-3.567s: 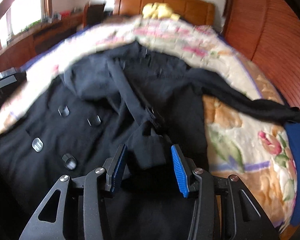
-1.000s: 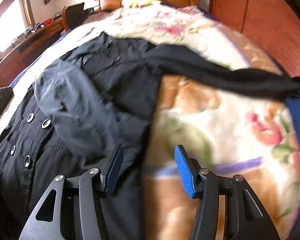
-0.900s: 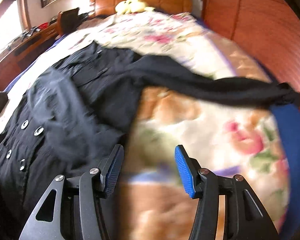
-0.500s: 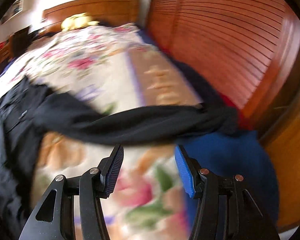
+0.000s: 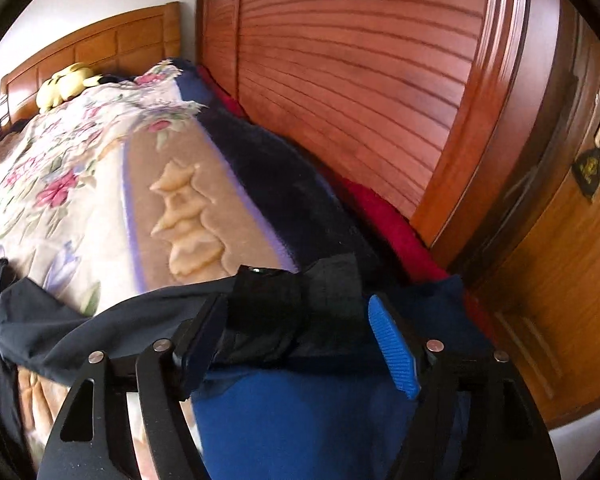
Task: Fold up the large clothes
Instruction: 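Grasp the other black sleeve cuff with the right gripper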
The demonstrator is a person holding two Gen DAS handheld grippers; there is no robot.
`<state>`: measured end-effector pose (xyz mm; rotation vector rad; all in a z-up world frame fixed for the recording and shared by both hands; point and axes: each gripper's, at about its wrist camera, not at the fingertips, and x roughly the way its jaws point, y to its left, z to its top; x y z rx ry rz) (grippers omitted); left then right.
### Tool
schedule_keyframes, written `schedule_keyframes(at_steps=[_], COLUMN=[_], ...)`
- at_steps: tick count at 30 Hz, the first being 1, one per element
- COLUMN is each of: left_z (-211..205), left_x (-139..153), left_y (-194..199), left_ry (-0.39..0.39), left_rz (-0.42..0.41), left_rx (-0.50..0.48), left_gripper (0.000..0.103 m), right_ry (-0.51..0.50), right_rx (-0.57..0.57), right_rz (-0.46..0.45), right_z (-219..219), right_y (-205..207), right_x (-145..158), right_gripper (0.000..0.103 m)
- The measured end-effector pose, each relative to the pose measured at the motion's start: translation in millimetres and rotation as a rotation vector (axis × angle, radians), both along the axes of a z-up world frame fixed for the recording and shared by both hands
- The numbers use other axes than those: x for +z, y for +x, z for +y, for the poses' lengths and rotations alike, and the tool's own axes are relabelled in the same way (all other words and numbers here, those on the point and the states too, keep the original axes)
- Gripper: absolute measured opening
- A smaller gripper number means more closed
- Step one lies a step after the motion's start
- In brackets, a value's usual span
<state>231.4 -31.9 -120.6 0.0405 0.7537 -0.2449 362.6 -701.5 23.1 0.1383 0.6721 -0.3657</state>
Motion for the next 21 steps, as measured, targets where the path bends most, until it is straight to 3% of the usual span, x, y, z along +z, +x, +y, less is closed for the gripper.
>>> schedule_keyframes(at_steps=[5,13,14,16,18,21], left_z=[-4,-1,-1,0,0,1], left_x=[-4,-2,-2,-2,-2,1], left_y=[-1,0,0,0,0,-1], left_ry=[0.025,0.014,0.015,0.013,0.010,0.005], left_rz=[0.005,0.007,0.007,0.004,0.005,-0.001], left_rx=[-0.003,0.003,0.004,0.006,0.009,0.008], left_gripper=[0.067,0.067,0.067,0.067,0.067,0.067], right_ry=[0.070,-0.011,-0.021,-0.061,-0.089,-0.133], right_rx=[-0.028,-0.012,-0.003,0.026,0.056,0.078], right_rz=[0.052,0.124,0.132,0.156,0.176,0.174], right_z=[-13,5,8,16,24,39], right_y=[27,48,48,49,49,40], right_x=[-18,-28,-28,-29,-28,-17], right_gripper=[0.075,0.075,0.073,0.052,0.039,0.035])
